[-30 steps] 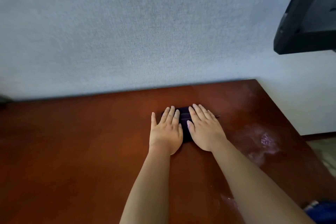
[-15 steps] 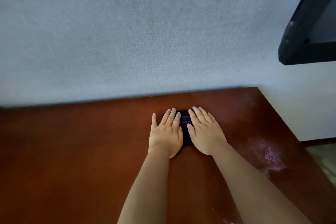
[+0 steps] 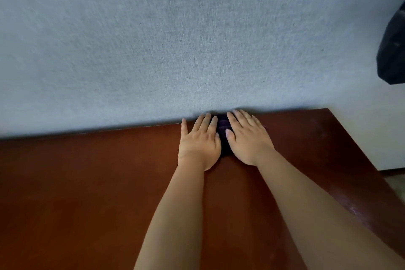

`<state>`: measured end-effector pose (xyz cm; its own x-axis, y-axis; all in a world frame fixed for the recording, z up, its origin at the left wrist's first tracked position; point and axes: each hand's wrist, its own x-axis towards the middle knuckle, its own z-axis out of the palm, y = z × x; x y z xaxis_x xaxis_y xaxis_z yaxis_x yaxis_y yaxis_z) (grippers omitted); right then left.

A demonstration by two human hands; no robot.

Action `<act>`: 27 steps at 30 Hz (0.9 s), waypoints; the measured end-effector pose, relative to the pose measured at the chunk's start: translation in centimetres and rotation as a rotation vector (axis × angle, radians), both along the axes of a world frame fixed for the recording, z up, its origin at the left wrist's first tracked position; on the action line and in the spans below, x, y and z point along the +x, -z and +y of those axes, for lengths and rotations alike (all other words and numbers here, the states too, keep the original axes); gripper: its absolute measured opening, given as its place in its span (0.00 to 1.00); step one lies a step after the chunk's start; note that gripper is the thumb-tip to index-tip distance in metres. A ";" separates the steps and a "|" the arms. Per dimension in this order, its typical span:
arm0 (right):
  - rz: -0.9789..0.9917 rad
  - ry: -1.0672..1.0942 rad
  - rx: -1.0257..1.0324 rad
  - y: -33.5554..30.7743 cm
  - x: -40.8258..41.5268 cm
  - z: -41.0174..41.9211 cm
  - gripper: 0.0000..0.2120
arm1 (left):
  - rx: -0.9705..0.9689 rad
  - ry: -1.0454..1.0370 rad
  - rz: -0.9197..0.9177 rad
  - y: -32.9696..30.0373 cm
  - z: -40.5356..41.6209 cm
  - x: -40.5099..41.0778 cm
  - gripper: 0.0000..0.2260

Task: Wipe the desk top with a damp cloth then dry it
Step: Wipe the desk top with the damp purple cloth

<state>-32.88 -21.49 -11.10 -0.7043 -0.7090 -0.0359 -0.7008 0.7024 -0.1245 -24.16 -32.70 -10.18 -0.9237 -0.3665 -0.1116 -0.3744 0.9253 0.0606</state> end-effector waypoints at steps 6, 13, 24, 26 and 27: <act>-0.024 0.016 0.012 -0.3 1.2 0.7 0.27 | 0.019 -0.021 -0.001 -0.1 0.8 1.1 0.24; -0.035 0.037 -0.008 -0.1 5.9 3.6 0.26 | 0.021 -0.009 -0.015 -0.1 3.5 5.4 0.24; -0.044 0.051 -0.040 0.0 10.8 7.4 0.27 | -0.013 0.031 -0.046 -0.1 6.4 9.4 0.24; -0.028 0.049 -0.048 0.2 10.5 7.3 0.26 | -0.016 0.042 -0.041 -0.1 6.2 9.2 0.24; -0.023 0.047 -0.048 0.2 10.2 7.1 0.26 | -0.015 0.049 -0.041 -0.1 6.0 8.9 0.24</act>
<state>-22.70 -14.36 -11.32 -0.7360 -0.6767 -0.0189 -0.6640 0.7271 -0.1745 -15.27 -26.72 -10.11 -0.9355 -0.3225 -0.1444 -0.3301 0.9434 0.0318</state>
